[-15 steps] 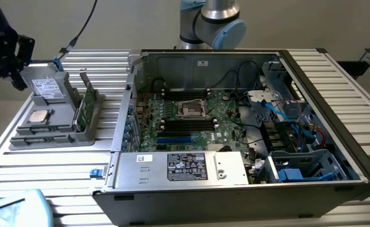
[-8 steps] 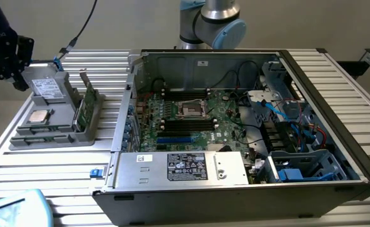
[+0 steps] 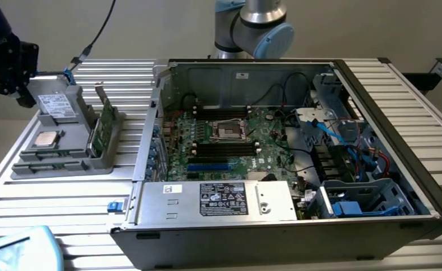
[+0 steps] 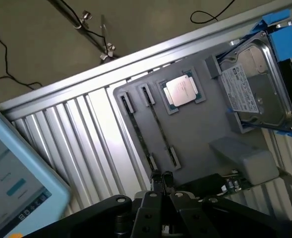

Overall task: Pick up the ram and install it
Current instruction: 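Pick up the ram and move it above insertion slot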

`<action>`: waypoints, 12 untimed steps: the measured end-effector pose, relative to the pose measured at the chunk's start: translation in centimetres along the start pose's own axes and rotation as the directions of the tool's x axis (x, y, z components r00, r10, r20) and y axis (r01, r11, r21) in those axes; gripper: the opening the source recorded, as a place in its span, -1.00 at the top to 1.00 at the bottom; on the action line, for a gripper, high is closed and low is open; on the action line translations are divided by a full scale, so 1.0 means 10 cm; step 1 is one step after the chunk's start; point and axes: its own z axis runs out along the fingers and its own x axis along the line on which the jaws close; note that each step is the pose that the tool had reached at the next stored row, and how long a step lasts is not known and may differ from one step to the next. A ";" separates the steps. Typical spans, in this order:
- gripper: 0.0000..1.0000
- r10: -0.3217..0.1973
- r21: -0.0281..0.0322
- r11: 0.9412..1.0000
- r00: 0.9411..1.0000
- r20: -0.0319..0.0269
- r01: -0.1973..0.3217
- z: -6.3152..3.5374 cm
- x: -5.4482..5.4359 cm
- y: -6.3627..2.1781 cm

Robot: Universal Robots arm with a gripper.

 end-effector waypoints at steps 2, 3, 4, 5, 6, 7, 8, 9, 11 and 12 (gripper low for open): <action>0.79 -0.027 -0.001 1.000 1.000 0.002 0.027 -0.001 0.00 0.000; 0.79 -0.040 -0.001 0.999 0.999 0.003 0.040 0.000 0.00 0.000; 0.79 -0.053 -0.002 0.999 0.999 0.003 0.053 0.000 0.00 0.001; 0.79 -0.062 -0.002 0.998 0.998 0.003 0.062 0.000 0.00 0.002; 0.79 -0.071 -0.003 0.997 0.997 0.003 0.071 0.001 0.00 0.007; 0.79 -0.077 -0.005 0.997 0.997 0.002 0.077 0.000 0.01 0.015; 0.79 -0.084 -0.006 0.996 0.996 0.002 0.084 0.000 0.01 0.024; 0.79 -0.089 -0.007 0.996 0.996 0.002 0.089 0.001 0.01 0.034; 0.79 -0.101 -0.010 0.995 0.995 0.001 0.101 0.002 0.02 0.053; 0.79 -0.108 -0.011 0.994 0.994 0.001 0.108 0.002 0.02 0.061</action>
